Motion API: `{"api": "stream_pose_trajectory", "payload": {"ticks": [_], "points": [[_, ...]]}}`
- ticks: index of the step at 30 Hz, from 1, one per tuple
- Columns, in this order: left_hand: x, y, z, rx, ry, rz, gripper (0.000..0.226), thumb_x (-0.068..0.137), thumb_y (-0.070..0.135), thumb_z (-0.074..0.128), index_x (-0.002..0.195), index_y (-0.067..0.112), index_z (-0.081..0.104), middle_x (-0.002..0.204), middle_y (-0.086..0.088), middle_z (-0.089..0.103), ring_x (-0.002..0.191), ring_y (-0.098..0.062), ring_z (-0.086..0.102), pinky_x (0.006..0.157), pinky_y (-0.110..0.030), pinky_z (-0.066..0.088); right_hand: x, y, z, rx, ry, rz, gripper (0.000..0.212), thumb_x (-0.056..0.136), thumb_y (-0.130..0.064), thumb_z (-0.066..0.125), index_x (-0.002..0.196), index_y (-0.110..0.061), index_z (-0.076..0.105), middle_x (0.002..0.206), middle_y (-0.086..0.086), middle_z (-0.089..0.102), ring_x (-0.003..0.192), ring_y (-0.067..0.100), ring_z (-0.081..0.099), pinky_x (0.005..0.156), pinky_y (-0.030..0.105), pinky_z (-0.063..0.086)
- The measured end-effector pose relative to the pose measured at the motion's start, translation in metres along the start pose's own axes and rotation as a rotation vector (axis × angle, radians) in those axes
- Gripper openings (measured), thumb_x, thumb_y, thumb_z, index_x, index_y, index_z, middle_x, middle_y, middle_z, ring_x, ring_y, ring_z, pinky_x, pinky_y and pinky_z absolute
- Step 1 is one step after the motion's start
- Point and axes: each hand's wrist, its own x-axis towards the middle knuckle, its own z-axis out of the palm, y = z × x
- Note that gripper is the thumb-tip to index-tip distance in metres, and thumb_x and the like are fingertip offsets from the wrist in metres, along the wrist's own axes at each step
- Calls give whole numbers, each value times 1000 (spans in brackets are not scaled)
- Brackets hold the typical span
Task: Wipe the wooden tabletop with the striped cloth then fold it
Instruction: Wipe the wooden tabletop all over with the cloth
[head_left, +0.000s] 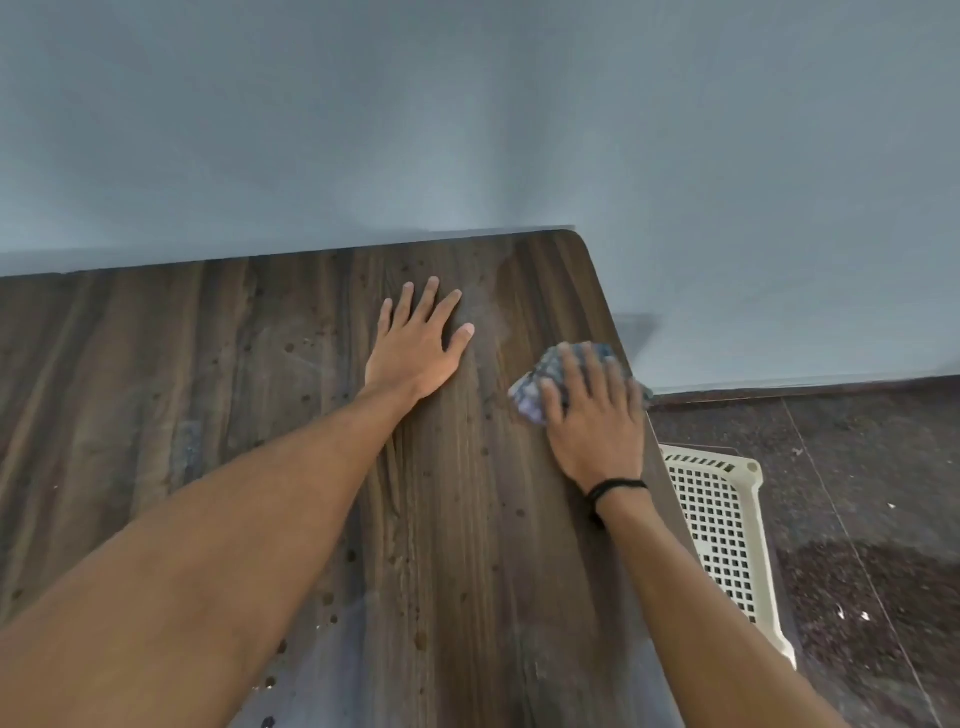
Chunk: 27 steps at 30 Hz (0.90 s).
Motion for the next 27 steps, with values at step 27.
{"api": "stream_pose_trajectory", "payload": {"ticks": [27], "points": [[-111,8,9,-28,37,-88,58,105,52,21,158,29,19,167,4,8,154,-22,1,125,-43,2,-68,68,-31,-121,-272,-743,60,106,-58,13,161,-35,15,168,-6,16,156,16,10,126,45,5]]}}
